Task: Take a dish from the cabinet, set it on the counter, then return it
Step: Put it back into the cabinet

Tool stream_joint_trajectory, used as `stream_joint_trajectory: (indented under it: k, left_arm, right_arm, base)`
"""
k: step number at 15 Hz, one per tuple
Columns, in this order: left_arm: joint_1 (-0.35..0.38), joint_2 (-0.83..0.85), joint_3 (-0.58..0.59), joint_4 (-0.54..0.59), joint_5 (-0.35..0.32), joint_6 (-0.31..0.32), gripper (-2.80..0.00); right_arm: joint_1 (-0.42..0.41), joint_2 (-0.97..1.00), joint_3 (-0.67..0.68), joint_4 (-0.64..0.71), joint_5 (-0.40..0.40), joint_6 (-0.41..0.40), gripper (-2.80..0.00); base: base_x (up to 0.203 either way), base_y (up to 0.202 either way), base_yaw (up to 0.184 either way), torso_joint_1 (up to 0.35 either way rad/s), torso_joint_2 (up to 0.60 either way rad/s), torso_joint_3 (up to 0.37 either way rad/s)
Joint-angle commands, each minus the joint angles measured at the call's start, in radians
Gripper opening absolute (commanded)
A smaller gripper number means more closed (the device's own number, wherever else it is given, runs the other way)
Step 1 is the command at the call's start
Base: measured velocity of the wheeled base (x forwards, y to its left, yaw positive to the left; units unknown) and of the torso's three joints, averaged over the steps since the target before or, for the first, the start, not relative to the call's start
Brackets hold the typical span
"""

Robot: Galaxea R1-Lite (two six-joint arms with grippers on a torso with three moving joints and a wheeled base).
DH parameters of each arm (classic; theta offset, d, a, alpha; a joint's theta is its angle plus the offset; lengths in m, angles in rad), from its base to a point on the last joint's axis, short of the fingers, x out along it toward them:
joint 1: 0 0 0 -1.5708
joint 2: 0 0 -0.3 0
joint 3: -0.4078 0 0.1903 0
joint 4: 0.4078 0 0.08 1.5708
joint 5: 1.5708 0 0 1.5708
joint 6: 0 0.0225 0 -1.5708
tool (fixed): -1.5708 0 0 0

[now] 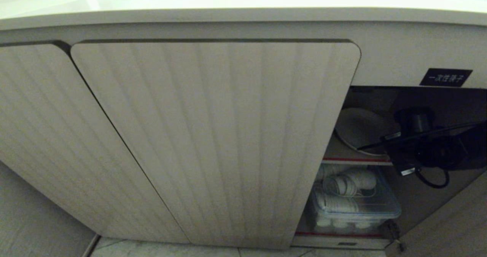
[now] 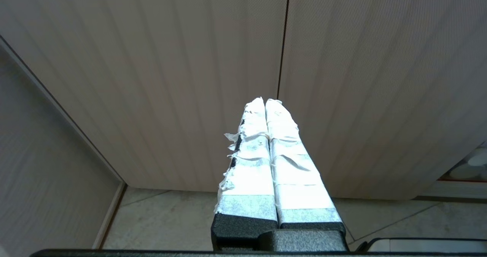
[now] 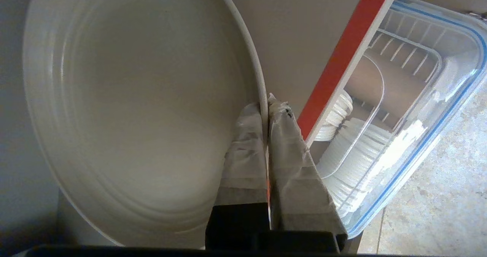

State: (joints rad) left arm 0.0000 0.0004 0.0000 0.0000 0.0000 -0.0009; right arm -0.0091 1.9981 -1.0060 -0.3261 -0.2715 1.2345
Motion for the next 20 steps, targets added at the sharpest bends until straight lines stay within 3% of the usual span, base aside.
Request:
stream_joint_trajectory:
  k: [1,20]
  left_arm:
    - [0.0,0.0,0.0,0.0,0.0,-0.002,-2.8]
    - [0.0,0.0,0.0,0.0,0.0,-0.001,-2.8]
  right_arm:
    - [0.0,-0.01,0.002,0.008,-0.002,0.005,-2.8]
    - [0.0,-0.008,-0.015,0.033,-0.002,-0.016,-2.8]
  base:
    - [0.0,0.0,0.0,0.0,0.0,0.0]
    - [0.0,0.0,0.0,0.0,0.0,0.0]
